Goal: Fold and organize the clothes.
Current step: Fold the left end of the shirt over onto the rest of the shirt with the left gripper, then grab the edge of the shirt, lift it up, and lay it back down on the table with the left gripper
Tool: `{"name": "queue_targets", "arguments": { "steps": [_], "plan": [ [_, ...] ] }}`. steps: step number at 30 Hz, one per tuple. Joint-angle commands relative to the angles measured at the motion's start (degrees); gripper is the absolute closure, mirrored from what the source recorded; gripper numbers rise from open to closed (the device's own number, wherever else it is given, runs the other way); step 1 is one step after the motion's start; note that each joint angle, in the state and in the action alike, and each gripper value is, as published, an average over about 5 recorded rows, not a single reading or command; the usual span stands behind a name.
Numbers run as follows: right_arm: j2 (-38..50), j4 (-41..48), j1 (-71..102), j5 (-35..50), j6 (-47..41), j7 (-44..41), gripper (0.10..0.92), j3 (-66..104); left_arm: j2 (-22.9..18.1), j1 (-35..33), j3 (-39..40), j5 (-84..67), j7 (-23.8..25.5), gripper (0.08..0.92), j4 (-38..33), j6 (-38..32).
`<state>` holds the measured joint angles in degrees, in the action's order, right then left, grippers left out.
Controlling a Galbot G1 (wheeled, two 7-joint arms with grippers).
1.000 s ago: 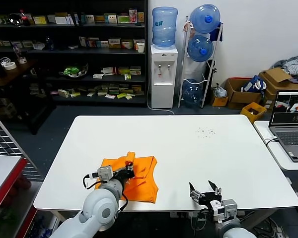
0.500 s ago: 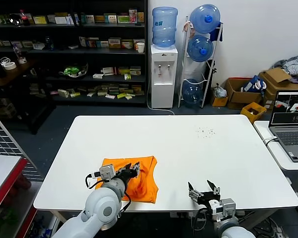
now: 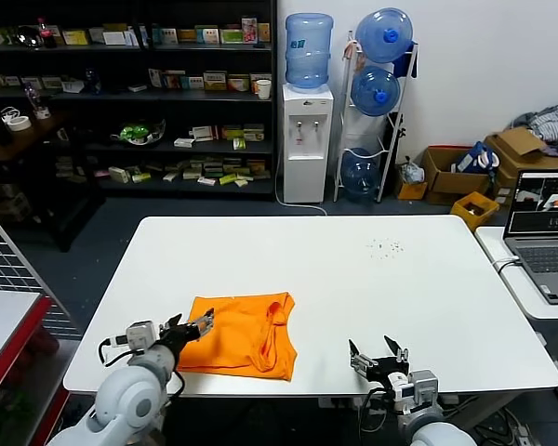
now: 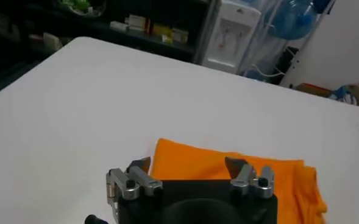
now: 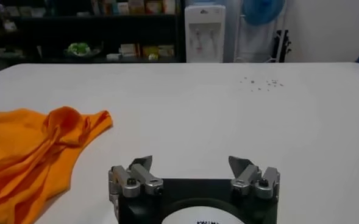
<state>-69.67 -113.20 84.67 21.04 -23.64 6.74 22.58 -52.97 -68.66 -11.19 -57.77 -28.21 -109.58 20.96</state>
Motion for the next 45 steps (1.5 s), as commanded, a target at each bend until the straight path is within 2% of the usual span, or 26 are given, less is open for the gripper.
{"name": "queue_targets", "arguments": {
  "steps": [1,13,26,30,45],
  "plan": [
    [0.28,-0.62,0.52,0.12,0.03,-0.05,0.203,0.41,2.79,-6.37,-4.72,7.22,12.95,0.178,3.96,-3.09],
    [-0.01,-0.64,1.12,0.10,0.04,-0.01,0.203,0.89,0.19,-3.36,-2.00,10.79,15.66,0.177,9.52,-5.67],
    [0.00,-0.40,1.04,0.18,-0.18,0.08,0.203,0.84,-1.45,-2.62,-1.13,11.98,15.82,0.194,11.16,-7.41],
    [0.05,-0.44,1.17,0.19,-0.16,0.10,0.203,0.90,-1.74,-2.44,-0.86,12.19,15.74,0.281,11.24,-7.62],
    [-0.10,-0.25,1.33,0.13,-0.08,0.17,0.203,0.94,-3.62,-2.59,-0.76,12.66,15.85,0.713,11.08,-9.24]
  ]
}}
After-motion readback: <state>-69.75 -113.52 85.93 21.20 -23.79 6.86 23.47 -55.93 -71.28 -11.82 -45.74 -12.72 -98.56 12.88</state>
